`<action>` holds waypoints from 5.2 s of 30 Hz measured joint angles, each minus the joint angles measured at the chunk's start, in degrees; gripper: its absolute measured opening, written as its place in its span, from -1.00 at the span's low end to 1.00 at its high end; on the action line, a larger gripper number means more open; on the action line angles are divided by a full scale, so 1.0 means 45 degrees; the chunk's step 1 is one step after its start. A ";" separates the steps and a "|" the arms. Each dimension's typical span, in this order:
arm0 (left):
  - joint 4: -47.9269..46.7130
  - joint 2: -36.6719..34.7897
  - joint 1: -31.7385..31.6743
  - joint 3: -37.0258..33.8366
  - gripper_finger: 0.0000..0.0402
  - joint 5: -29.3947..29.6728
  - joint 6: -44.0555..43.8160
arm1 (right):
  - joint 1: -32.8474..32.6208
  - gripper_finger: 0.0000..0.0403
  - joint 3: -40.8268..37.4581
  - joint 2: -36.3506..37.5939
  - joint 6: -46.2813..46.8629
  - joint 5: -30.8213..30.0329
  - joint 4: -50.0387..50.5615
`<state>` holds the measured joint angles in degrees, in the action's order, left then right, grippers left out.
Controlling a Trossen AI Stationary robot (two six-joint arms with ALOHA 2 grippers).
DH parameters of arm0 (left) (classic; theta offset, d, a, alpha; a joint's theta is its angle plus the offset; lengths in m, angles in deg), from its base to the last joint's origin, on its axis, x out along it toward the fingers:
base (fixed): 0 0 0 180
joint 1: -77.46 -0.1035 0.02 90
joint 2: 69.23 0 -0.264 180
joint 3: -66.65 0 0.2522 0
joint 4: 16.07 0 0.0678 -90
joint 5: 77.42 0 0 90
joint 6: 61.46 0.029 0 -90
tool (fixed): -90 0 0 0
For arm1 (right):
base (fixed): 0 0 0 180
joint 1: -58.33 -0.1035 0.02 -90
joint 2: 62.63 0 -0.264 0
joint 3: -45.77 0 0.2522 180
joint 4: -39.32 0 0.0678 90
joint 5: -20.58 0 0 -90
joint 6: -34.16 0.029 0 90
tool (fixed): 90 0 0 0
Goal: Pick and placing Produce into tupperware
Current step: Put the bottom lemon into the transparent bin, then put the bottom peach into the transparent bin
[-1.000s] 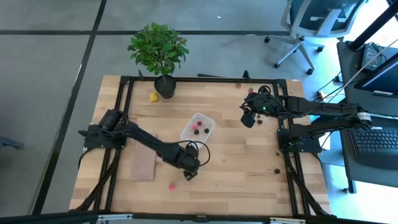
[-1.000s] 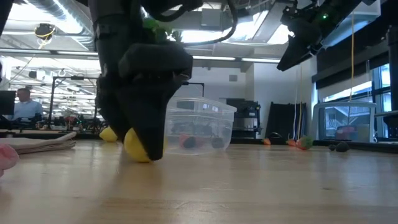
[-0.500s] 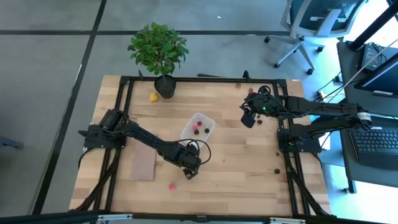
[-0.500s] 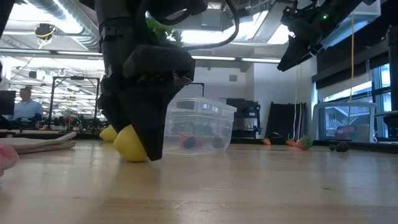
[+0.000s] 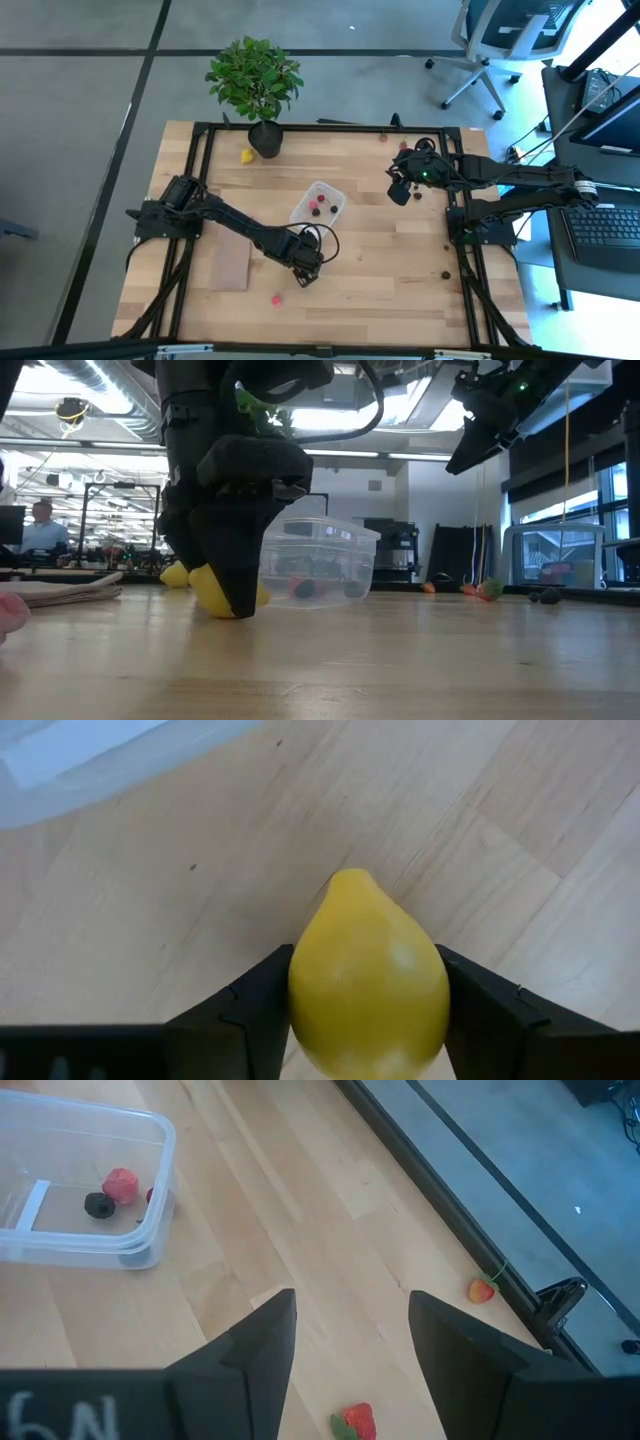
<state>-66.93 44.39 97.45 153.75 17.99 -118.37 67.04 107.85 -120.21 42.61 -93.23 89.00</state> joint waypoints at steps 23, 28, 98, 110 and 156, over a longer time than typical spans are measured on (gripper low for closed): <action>-0.1022 -0.2569 -0.2040 0.1048 -0.01 0.3826 -0.0525 | 0.0000 -0.02 0.0000 0.0000 -0.0092 -0.0010 -0.0013; -0.0927 -0.1978 -0.2927 0.1020 0.06 0.3243 0.0225 | 0.0005 -0.02 0.0000 0.0000 -0.0039 -0.0010 0.0002; -0.2252 -0.0948 0.3290 0.1039 0.10 -0.1544 -0.5821 | 0.0000 -0.02 0.0000 -0.0005 0.0083 0.0018 -0.0364; -0.2195 -0.0763 0.3041 0.1039 0.24 -0.1406 -0.6001 | 0.0000 -0.02 0.0000 -0.0015 0.0092 0.0021 -0.0396; -0.1490 0.0156 0.2169 0.1001 -0.51 -0.2526 -0.5208 | 0.0005 -0.02 0.0000 -0.0039 0.0107 0.0015 -0.0387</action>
<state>-73.64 45.09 107.21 158.26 6.63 -141.80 67.06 107.85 -120.39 43.09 -93.17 87.26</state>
